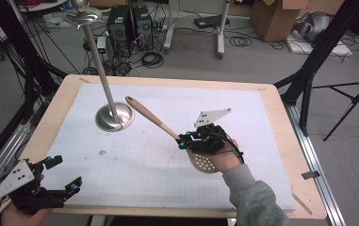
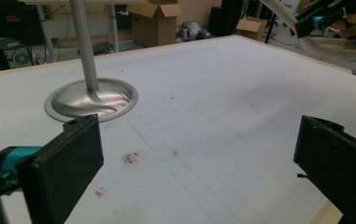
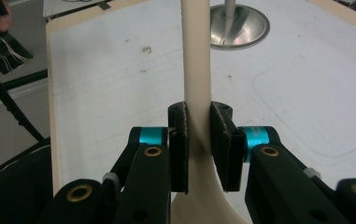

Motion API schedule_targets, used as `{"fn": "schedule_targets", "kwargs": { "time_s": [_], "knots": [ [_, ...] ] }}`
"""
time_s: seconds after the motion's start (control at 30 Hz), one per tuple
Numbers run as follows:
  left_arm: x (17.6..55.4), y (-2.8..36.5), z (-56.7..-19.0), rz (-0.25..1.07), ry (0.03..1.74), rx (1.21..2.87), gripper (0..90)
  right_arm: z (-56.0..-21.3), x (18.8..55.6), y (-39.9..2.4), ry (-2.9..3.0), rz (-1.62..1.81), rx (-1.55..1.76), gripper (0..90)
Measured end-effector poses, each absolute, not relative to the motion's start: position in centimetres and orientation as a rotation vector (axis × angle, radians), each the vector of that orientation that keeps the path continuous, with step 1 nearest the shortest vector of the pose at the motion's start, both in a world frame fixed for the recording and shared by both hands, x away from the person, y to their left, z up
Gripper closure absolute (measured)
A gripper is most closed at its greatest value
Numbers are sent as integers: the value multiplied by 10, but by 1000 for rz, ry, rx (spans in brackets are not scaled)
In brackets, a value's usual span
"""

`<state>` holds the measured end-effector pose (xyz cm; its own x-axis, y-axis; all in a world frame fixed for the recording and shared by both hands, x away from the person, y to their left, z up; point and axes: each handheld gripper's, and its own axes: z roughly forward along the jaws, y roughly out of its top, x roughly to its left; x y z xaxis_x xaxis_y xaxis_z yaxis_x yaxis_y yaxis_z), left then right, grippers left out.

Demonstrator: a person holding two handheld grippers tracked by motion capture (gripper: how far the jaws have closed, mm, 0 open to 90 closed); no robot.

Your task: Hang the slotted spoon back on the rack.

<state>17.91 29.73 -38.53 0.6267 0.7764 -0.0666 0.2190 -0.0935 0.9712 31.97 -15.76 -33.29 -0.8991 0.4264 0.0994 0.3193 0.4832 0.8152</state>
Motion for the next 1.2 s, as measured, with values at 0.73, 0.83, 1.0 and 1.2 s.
{"fn": "schedule_targets", "kwargs": {
  "time_s": [0.73, 0.83, 1.0, 1.2],
  "knots": [
    [167, 305, -387, 591, 870, 1626, 18, -294, 338, -132, 2494, 1487, 607, 782],
    [165, 307, -386, 594, 873, 1628, 18, -290, 341, -130, 2476, 1503, 604, 782],
    [163, 309, -386, 601, 878, 1620, 18, -282, 345, -128, 2439, 1522, 610, 782],
    [161, 311, -386, 600, 884, 1611, 18, -272, 349, -125, 2413, 1536, 601, 782]
  ]
}}
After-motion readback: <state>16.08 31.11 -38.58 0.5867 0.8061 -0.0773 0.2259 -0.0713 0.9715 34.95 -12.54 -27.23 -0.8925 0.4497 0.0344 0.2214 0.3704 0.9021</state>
